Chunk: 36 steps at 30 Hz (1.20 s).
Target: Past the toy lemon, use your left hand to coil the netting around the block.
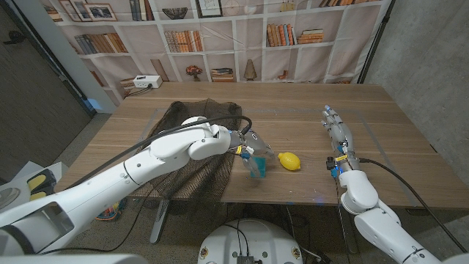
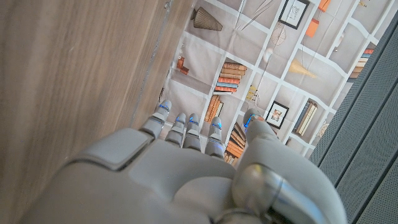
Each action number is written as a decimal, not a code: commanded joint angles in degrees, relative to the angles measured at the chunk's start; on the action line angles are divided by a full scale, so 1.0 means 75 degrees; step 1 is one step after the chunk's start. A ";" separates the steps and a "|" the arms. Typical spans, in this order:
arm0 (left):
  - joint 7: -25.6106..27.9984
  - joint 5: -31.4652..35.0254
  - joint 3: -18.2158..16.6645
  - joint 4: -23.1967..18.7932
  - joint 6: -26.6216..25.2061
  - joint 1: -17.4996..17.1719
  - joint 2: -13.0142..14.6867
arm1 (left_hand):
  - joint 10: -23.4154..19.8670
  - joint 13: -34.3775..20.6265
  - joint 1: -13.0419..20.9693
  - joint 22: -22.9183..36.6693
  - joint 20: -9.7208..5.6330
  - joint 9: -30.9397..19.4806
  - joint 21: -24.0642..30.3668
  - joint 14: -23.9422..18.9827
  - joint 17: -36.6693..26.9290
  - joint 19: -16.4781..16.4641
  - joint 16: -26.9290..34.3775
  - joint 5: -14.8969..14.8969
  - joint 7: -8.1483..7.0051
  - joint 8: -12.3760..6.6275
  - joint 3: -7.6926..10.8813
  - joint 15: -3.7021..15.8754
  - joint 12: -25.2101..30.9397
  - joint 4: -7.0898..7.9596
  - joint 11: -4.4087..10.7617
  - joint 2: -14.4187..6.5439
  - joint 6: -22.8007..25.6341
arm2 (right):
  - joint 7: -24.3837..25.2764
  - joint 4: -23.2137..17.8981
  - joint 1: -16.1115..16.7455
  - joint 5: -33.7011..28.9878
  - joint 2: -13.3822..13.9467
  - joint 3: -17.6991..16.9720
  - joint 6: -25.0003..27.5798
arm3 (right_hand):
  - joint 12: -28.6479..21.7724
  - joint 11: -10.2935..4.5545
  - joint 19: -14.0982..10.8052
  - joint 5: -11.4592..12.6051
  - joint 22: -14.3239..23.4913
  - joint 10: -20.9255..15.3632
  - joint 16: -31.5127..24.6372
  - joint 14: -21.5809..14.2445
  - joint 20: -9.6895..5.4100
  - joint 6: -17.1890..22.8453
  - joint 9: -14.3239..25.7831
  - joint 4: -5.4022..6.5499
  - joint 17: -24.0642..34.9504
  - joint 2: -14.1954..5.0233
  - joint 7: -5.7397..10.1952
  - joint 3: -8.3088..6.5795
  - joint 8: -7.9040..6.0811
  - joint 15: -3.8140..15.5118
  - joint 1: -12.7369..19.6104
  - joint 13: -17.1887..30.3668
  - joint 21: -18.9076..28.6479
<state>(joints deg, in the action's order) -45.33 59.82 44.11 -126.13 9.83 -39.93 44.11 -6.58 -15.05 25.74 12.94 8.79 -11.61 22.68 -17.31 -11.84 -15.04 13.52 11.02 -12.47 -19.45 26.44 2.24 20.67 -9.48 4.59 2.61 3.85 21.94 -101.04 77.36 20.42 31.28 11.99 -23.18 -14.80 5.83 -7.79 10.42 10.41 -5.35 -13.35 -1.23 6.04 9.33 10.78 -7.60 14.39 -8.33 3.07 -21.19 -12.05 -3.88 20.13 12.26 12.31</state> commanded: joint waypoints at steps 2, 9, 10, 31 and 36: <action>-0.0019 0.0317 0.0171 0.0203 0.0073 -0.0020 -0.0123 | -0.0124 -0.0036 0.0262 0.0015 0.0024 -0.0047 0.0089 -0.0111 -0.0007 -0.0131 0.0000 0.0021 -0.0001 -0.0051 0.0026 0.0084 0.0104 -0.0018 0.0042 -0.0015 0.0066 | -0.0018 -0.0026 0.0049 0.0022 0.0023 -0.0015 0.0042 | 0.0036 0.0008 -0.0005 0.0026 0.0022 -0.0056 -0.0032 -0.0022 0.0021 0.0079 0.0025 0.0040 -0.0009 0.0000 0.0012 -0.0012 0.0001 -0.0019 -0.0009 0.0009 -0.0005; 0.0191 0.0335 0.0200 0.0340 0.0158 -0.0042 -0.0151 | -0.0176 -0.0051 0.0426 0.0018 0.0002 -0.0053 0.0154 -0.0212 -0.0012 -0.0263 0.0014 0.0021 0.0003 -0.0103 0.0010 0.0129 0.0134 -0.0026 0.0070 -0.0027 0.0166 | 0.0013 -0.0087 0.0112 0.0039 0.0051 -0.0044 0.0114 | 0.0046 -0.0006 -0.0006 0.0027 0.0022 -0.0050 -0.0032 -0.0026 0.0019 0.0083 0.0025 0.0041 -0.0011 -0.0001 0.0019 -0.0013 0.0006 -0.0019 -0.0011 0.0008 -0.0005; 0.0195 0.0303 0.0207 0.0371 0.0178 -0.0033 -0.0159 | -0.0182 -0.0053 0.0440 0.0019 -0.0004 -0.0054 0.0161 -0.0234 -0.0016 -0.0275 0.0021 0.0021 0.0002 -0.0110 0.0007 0.0129 0.0138 -0.0019 0.0070 -0.0039 0.0179 | 0.0019 -0.0096 0.0125 0.0039 0.0056 -0.0051 0.0123 | 0.0046 -0.0006 -0.0006 0.0027 0.0022 -0.0054 -0.0032 -0.0025 0.0019 0.0082 0.0025 0.0041 -0.0012 -0.0001 0.0017 -0.0013 0.0008 -0.0018 -0.0011 0.0008 -0.0006; 0.1359 0.0918 0.0321 0.0504 0.0382 -0.0389 0.0052 | -0.0826 -0.0146 0.2860 0.0027 -0.0479 -0.0063 0.0717 -0.1526 -0.0239 -0.1224 0.0458 -0.0014 0.0023 -0.0485 0.0104 0.0609 0.0464 -0.0133 0.0242 -0.0384 0.0852 | 0.0010 -0.0063 0.0174 0.0088 0.0048 -0.0075 0.0143 | 0.0039 0.0067 0.0020 0.0030 0.0022 -0.0151 -0.0025 -0.0019 0.0016 0.0191 0.0026 0.0048 -0.0019 -0.0011 -0.0027 -0.0019 -0.0010 -0.0043 -0.0014 0.0006 -0.0018; 0.2259 0.1055 0.0184 0.0555 0.0422 -0.0632 0.0196 | -0.1466 -0.0291 0.4259 0.0074 -0.0961 -0.0086 0.1303 -0.2776 -0.0774 -0.1999 0.1253 -0.0111 0.0193 -0.0860 -0.0070 0.1131 0.0824 -0.0102 0.0362 -0.0701 0.1493 | -0.0017 -0.0048 0.0108 0.0089 0.0058 -0.0042 0.0184 | 0.0046 0.0068 0.0020 0.0031 0.0023 -0.0151 -0.0021 -0.0011 0.0016 0.0240 0.0026 0.0049 -0.0021 -0.0013 -0.0039 -0.0021 -0.0022 -0.0044 -0.0015 0.0006 -0.0018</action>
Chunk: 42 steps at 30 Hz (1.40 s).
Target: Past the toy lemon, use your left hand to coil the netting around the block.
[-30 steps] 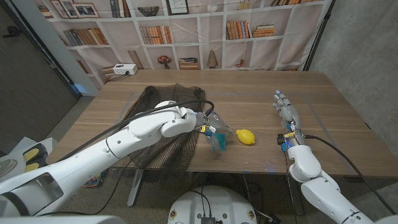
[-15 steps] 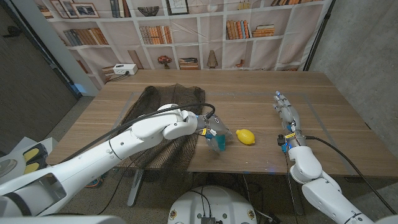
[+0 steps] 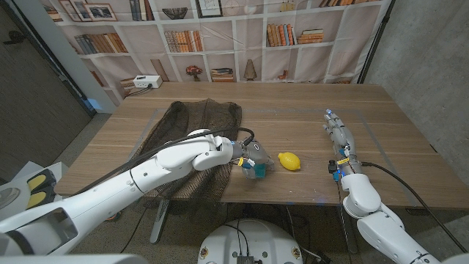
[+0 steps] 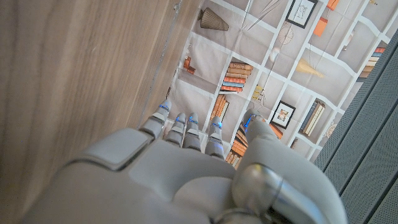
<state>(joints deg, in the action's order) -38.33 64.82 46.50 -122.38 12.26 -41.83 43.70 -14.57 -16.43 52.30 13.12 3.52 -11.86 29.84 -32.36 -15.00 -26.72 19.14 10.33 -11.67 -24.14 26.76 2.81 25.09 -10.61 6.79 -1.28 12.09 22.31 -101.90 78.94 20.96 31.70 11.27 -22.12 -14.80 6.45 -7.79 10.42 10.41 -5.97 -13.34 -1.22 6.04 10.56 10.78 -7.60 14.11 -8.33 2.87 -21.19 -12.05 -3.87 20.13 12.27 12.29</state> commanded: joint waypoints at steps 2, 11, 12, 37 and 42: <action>0.1883 0.0318 -0.0232 0.0137 0.0146 -0.0500 0.0319 | -0.0906 -0.0229 0.1378 0.0099 -0.0415 -0.0083 0.0715 -0.1501 -0.0730 -0.0840 0.1006 0.0079 0.0308 -0.0535 -0.0155 0.1219 0.0522 0.0015 0.0017 -0.0470 0.0950 | -0.0072 0.0060 -0.0114 0.0021 0.0017 0.0060 0.0075 | 0.0046 -0.0007 0.0019 0.0031 0.0023 -0.0076 -0.0023 -0.0017 0.0018 0.0092 0.0026 0.0051 0.0016 -0.0015 -0.0016 -0.0022 -0.0025 -0.0047 -0.0016 0.0004 -0.0014; 0.3755 0.0048 -0.0465 0.0583 0.0488 -0.0741 0.0480 | -0.3318 -0.1136 0.3342 0.0606 -0.1053 -0.0171 0.2781 -0.3601 -0.1854 -0.1463 0.1722 0.0209 0.1409 -0.1896 -0.0302 0.1398 0.2097 0.0135 0.0034 -0.1082 0.4596 | -0.0037 0.0005 -0.0103 0.0032 0.0059 0.0055 0.0174 | 0.0054 -0.0016 0.0023 0.0033 0.0023 -0.0087 -0.0030 -0.0037 0.0019 0.0155 0.0027 0.0055 0.0015 -0.0018 -0.0049 -0.0024 -0.0037 -0.0054 -0.0020 0.0004 -0.0016; 0.3783 0.0052 -0.0467 0.0593 0.0485 -0.0740 0.0476 | -0.3419 -0.1194 0.3370 0.0623 -0.1081 -0.0170 0.2884 -0.3699 -0.1889 -0.1496 0.1734 0.0209 0.1432 -0.1908 -0.0304 0.1395 0.2174 0.0135 0.0010 -0.1078 0.4644 | -0.0022 -0.0005 -0.0097 0.0026 0.0062 0.0051 0.0188 | 0.0055 -0.0012 0.0024 0.0033 0.0023 -0.0089 -0.0032 -0.0040 0.0019 0.0162 0.0027 0.0057 0.0015 -0.0020 -0.0050 -0.0024 -0.0038 -0.0054 -0.0020 0.0004 -0.0016; 0.4283 -0.0278 -0.1238 -0.0039 -0.1870 -0.1551 -0.0027 | -0.3568 -0.1544 0.3528 0.0704 -0.1175 -0.0156 0.3501 -0.3824 -0.2084 -0.1264 0.1568 0.0194 0.1427 -0.1973 -0.0330 0.1395 0.2362 0.0123 0.0032 -0.0958 0.4979 | -0.0565 0.0206 -0.0537 0.0316 0.0285 0.0147 0.0287 | 0.0045 0.0020 -0.0004 0.0039 0.0023 -0.0198 -0.0050 -0.0105 0.0026 0.0218 0.0028 0.0054 0.0005 -0.0030 -0.0069 -0.0040 -0.0024 -0.0082 -0.0008 0.0003 -0.0006; 0.4137 -0.0457 -0.1417 -0.0301 -0.2289 -0.1713 0.0022 | -0.3573 -0.1557 0.3555 0.0711 -0.1129 -0.0152 0.3567 -0.3779 -0.2128 -0.1048 0.1530 0.0194 0.1419 -0.1970 -0.0335 0.1396 0.2330 0.0125 0.0046 -0.0946 0.5011 | -0.0862 0.0323 -0.0789 0.0457 0.0428 0.0181 0.0343 | 0.0027 0.0049 -0.0014 0.0041 0.0023 -0.0265 -0.0064 -0.0145 0.0037 0.0254 0.0029 0.0054 0.0003 -0.0035 -0.0090 -0.0045 -0.0029 -0.0107 -0.0005 0.0003 -0.0003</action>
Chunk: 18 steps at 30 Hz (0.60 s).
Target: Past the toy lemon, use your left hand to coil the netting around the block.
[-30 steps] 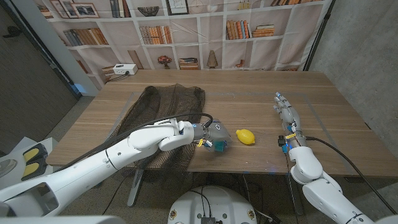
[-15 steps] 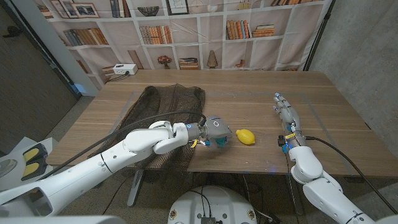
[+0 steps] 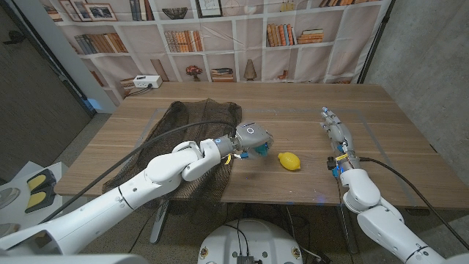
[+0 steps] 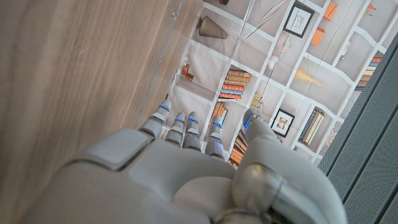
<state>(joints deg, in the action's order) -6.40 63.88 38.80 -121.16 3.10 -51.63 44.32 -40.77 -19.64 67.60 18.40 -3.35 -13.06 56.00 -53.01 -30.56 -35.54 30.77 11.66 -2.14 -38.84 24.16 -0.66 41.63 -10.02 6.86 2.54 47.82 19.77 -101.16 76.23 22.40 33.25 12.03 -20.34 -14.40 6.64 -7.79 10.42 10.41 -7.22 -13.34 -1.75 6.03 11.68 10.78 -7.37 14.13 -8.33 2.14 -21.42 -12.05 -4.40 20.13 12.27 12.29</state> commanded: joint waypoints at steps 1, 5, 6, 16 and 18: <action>-0.0178 -0.0291 -0.0394 -0.0514 -0.1185 -0.0435 -0.0071 | -0.0081 -0.1134 0.1519 0.0007 -0.0208 0.0008 0.0095 -0.1016 -0.0058 0.0146 -0.0029 0.0016 0.0148 -0.0013 0.0012 0.1860 0.0122 0.0049 0.0048 -0.1455 0.0262 | -0.0571 0.0241 -0.0465 0.0283 0.0247 0.0088 0.0110 | -0.0041 0.0050 -0.0018 0.0042 0.0023 -0.0142 -0.0064 -0.0079 0.0041 0.0111 0.0029 0.0023 0.0000 -0.0034 0.0004 -0.0015 -0.0028 -0.0039 -0.0004 0.0003 -0.0002; -0.0250 -0.0109 -0.0451 -0.0703 -0.1692 -0.0625 -0.0118 | -0.0081 -0.1154 0.1532 0.0010 -0.0197 0.0010 0.0158 -0.0970 -0.0077 0.0186 -0.0061 0.0014 0.0130 -0.0009 0.0009 0.1862 0.0109 0.0050 0.0049 -0.1449 0.0277 | -0.0777 0.0274 -0.0625 0.0345 0.0379 0.0124 0.0166 | -0.0048 0.0065 -0.0046 0.0043 0.0023 -0.0183 -0.0084 -0.0131 0.0056 0.0140 0.0029 0.0027 0.0000 -0.0038 -0.0008 -0.0017 -0.0030 -0.0030 -0.0007 0.0003 0.0008; -0.0246 -0.0097 -0.0475 -0.0742 -0.1798 -0.0677 -0.0125 | -0.0083 -0.1161 0.1534 0.0010 -0.0196 0.0011 0.0173 -0.0965 -0.0082 0.0192 -0.0066 0.0014 0.0121 -0.0006 0.0008 0.1863 0.0110 0.0051 0.0049 -0.1447 0.0275 | -0.0821 0.0285 -0.0671 0.0351 0.0406 0.0137 0.0180 | -0.0051 0.0069 -0.0052 0.0043 0.0023 -0.0195 -0.0084 -0.0134 0.0062 0.0148 0.0029 0.0027 -0.0001 -0.0039 -0.0008 -0.0018 -0.0032 -0.0032 -0.0006 0.0003 0.0010; -0.0557 0.0190 -0.0688 -0.1106 -0.2913 -0.1131 -0.0165 | -0.0127 -0.1155 0.1545 0.0004 -0.0182 0.0016 0.0318 -0.0980 -0.0132 0.0280 -0.0097 0.0010 0.0098 0.0002 -0.0005 0.1869 0.0070 0.0062 0.0095 -0.1430 0.0316 | -0.1342 0.0447 -0.1207 0.0372 0.0669 0.0326 0.0262 | -0.0056 0.0057 -0.0083 0.0046 0.0023 -0.0249 -0.0103 -0.0196 0.0077 0.0207 0.0030 0.0029 -0.0003 -0.0043 -0.0030 -0.0024 -0.0036 -0.0052 -0.0003 0.0003 0.0019; -0.0600 0.0265 -0.0749 -0.1161 -0.3164 -0.1227 -0.0175 | -0.0118 -0.1162 0.1545 0.0001 -0.0183 0.0017 0.0350 -0.0985 -0.0142 0.0294 -0.0105 0.0009 0.0110 0.0002 -0.0008 0.1869 0.0060 0.0066 0.0083 -0.1428 0.0327 | -0.1456 0.0511 -0.1321 0.0387 0.0700 0.0377 0.0267 | -0.0054 0.0060 -0.0088 0.0047 0.0023 -0.0251 -0.0105 -0.0201 0.0082 0.0212 0.0030 0.0030 -0.0004 -0.0044 -0.0029 -0.0026 -0.0035 -0.0043 -0.0003 0.0003 0.0020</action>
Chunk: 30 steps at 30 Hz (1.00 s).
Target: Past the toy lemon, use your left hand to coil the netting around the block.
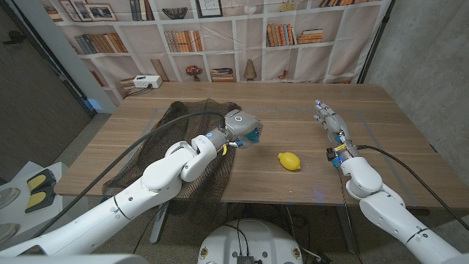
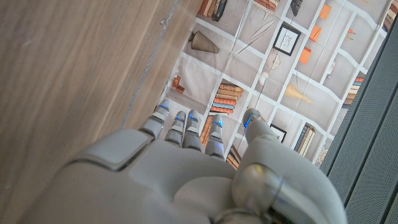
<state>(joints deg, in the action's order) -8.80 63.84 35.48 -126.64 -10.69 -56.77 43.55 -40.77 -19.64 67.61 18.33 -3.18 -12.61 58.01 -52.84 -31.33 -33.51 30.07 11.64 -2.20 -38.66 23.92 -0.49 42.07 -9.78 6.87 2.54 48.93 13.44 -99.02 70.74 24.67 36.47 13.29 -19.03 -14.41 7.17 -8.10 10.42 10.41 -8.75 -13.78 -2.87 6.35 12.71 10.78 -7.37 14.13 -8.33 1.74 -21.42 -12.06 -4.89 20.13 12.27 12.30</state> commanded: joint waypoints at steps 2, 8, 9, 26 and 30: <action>-0.0340 0.0355 -0.0351 -0.0479 -0.1544 -0.0621 -0.0067 | -0.0121 -0.1186 0.1544 0.0005 -0.0205 -0.0042 0.0129 -0.1004 -0.0052 0.0039 -0.0027 0.0010 0.0104 -0.0021 0.0020 0.1846 0.0001 0.0038 0.0094 -0.1423 0.0197 | -0.0718 0.0295 -0.0714 0.0105 0.0291 0.0263 0.0111 | -0.0051 -0.0002 -0.0052 0.0048 0.0023 -0.0050 -0.0046 -0.0055 0.0038 0.0080 0.0030 0.0031 -0.0005 -0.0045 0.0017 -0.0027 -0.0034 0.0024 -0.0003 0.0003 0.0021; -0.0604 0.0531 -0.0489 -0.0587 -0.2114 -0.0801 -0.0032 | -0.0149 -0.1159 0.1552 -0.0009 -0.0181 -0.0039 0.0208 -0.1014 -0.0076 0.0113 -0.0056 0.0006 0.0116 -0.0006 0.0017 0.1849 -0.0035 0.0036 0.0100 -0.1409 0.0202 | -0.0987 0.0487 -0.1008 0.0141 0.0342 0.0420 0.0133 | -0.0051 -0.0008 -0.0056 0.0051 0.0023 -0.0074 -0.0045 -0.0059 0.0046 0.0113 0.0031 0.0034 -0.0006 -0.0049 0.0017 -0.0030 -0.0036 0.0030 -0.0003 0.0003 0.0021; -0.0635 0.0569 -0.0510 -0.0606 -0.2205 -0.0835 -0.0028 | -0.0156 -0.1166 0.1555 -0.0012 -0.0180 -0.0039 0.0221 -0.1016 -0.0079 0.0121 -0.0062 0.0006 0.0132 -0.0003 0.0016 0.1850 -0.0033 0.0034 0.0102 -0.1406 0.0199 | -0.1020 0.0519 -0.1050 0.0147 0.0343 0.0445 0.0135 | -0.0049 -0.0010 -0.0053 0.0051 0.0023 -0.0074 -0.0044 -0.0056 0.0044 0.0116 0.0031 0.0034 -0.0006 -0.0049 0.0018 -0.0031 -0.0035 0.0035 -0.0003 0.0003 0.0019; -0.0755 0.0688 -0.0818 -0.0342 -0.2611 -0.0791 0.0386 | -0.0205 -0.1166 0.1559 -0.0094 -0.0130 -0.0030 0.0412 -0.1036 -0.0136 0.0572 -0.0222 -0.0041 0.0105 0.0023 0.0005 0.1861 -0.0103 0.0052 0.0118 -0.1378 0.0287 | -0.1250 0.0832 -0.1387 0.0234 0.0337 0.0699 0.0159 | -0.0028 -0.0018 -0.0058 0.0057 0.0023 -0.0085 -0.0040 -0.0064 0.0051 0.0123 0.0032 0.0036 -0.0010 -0.0053 0.0014 -0.0040 -0.0014 0.0028 0.0002 0.0004 0.0016; -0.0736 0.0657 -0.0769 -0.0131 -0.2413 -0.0605 0.0548 | -0.0223 -0.1150 0.1554 -0.0122 -0.0168 -0.0028 0.0444 -0.1008 -0.0144 0.0655 -0.0276 -0.0066 0.0133 0.0025 -0.0009 0.1866 -0.0122 0.0047 0.0109 -0.1342 0.0316 | -0.1248 0.0882 -0.1407 0.0256 0.0325 0.0722 0.0153 | -0.0020 -0.0008 -0.0058 0.0058 0.0023 -0.0078 -0.0042 -0.0071 0.0049 0.0123 0.0031 0.0038 -0.0011 -0.0057 0.0014 -0.0043 -0.0008 0.0027 0.0003 0.0004 0.0016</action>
<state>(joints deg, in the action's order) -14.00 68.59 30.18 -130.55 -29.23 -63.21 44.98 -41.36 -19.66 67.98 17.45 -2.71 -12.64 61.03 -53.48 -32.25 -29.07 28.37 11.38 -2.14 -38.02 23.92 0.12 41.38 -9.77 7.13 2.92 49.46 4.67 -93.55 61.30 26.16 38.92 17.90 -17.97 -14.41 6.85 -8.41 10.42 10.41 -9.04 -13.78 -3.17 6.65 13.32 10.78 -7.37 14.14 -8.49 1.74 -21.42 -12.06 -4.59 19.97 12.27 12.33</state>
